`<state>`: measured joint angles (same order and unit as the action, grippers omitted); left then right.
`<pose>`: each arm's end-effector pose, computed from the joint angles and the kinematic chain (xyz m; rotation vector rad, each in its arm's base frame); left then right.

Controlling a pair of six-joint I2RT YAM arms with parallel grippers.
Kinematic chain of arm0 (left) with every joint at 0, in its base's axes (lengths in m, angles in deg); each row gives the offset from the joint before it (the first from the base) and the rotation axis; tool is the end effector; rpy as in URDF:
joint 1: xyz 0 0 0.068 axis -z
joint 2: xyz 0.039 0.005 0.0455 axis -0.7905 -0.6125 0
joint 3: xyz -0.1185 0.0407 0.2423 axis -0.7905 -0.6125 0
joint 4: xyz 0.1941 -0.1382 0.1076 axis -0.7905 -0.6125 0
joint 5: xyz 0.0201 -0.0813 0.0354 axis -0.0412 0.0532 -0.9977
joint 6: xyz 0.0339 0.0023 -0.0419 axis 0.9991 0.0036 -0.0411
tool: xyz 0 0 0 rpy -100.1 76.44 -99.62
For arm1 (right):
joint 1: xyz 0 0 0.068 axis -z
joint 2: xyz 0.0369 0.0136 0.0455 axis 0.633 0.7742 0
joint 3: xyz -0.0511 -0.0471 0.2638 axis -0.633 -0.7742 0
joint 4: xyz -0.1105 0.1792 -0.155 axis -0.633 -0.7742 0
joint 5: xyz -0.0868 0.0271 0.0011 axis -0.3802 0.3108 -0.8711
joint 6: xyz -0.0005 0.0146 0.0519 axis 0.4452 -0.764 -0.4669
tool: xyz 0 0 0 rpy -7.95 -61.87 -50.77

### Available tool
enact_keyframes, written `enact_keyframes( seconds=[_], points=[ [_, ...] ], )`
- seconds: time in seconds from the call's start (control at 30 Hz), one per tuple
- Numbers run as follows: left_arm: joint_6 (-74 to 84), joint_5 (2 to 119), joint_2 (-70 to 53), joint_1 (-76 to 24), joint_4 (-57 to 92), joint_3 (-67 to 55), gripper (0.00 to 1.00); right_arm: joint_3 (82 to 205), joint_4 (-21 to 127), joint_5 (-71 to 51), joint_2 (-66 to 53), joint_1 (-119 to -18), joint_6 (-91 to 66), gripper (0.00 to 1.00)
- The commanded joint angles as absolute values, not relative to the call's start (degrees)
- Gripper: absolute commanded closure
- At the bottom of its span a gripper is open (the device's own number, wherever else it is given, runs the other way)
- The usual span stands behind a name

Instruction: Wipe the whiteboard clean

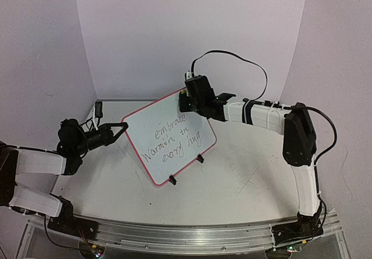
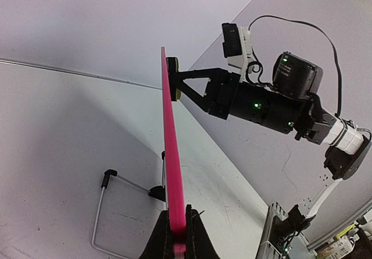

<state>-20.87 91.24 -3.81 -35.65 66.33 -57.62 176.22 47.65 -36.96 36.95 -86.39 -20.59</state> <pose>0.2206 -0.0890 0.2151 0.2783 1.6793 -1.2428 0.3639 0.3747 0.2766 -0.3321 1.9332 0.3929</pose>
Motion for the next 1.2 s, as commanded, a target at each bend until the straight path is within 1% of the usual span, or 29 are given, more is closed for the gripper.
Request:
enact_keyframes(
  seconds=[0.0,0.17,0.4,0.6,0.7,0.83,1.03,1.17],
  points=[
    [-15.31,99.24,-3.41,-33.31,67.70,-56.19,1.00,177.12,44.82,-36.96,38.20,-84.78,-20.01,1.00],
    [-15.22,99.38,-3.73,-33.04,67.69,-55.92,1.00,176.19,46.53,-32.57,37.60,-85.78,-19.41,1.00],
    [-15.13,99.40,-3.78,-32.92,67.73,-55.84,1.00,179.19,46.92,-36.27,38.40,-91.68,-14.45,1.00],
    [-15.14,99.51,-3.78,-32.90,67.73,-55.88,1.00,178.79,46.61,-36.09,38.34,-94.32,-15.75,1.00],
    [-15.13,99.49,-3.67,-32.88,67.68,-55.93,1.00,177.81,46.46,-35.69,38.35,-93.59,-17.84,1.00],
    [-15.14,99.46,-3.44,-32.90,67.70,-56.05,1.00,176.67,45.25,-33.17,37.63,-89.73,-22.20,1.00],
    [-15.12,99.70,-3.53,-32.90,67.67,-55.90,1.00,179.11,40.41,-35.69,37.66,-86.01,-23.18,1.00],
    [-15.13,99.84,-3.53,-32.80,67.70,-55.79,1.00,181.27,36.98,-38.66,38.44,-85.66,-21.65,1.00]
  ],
)
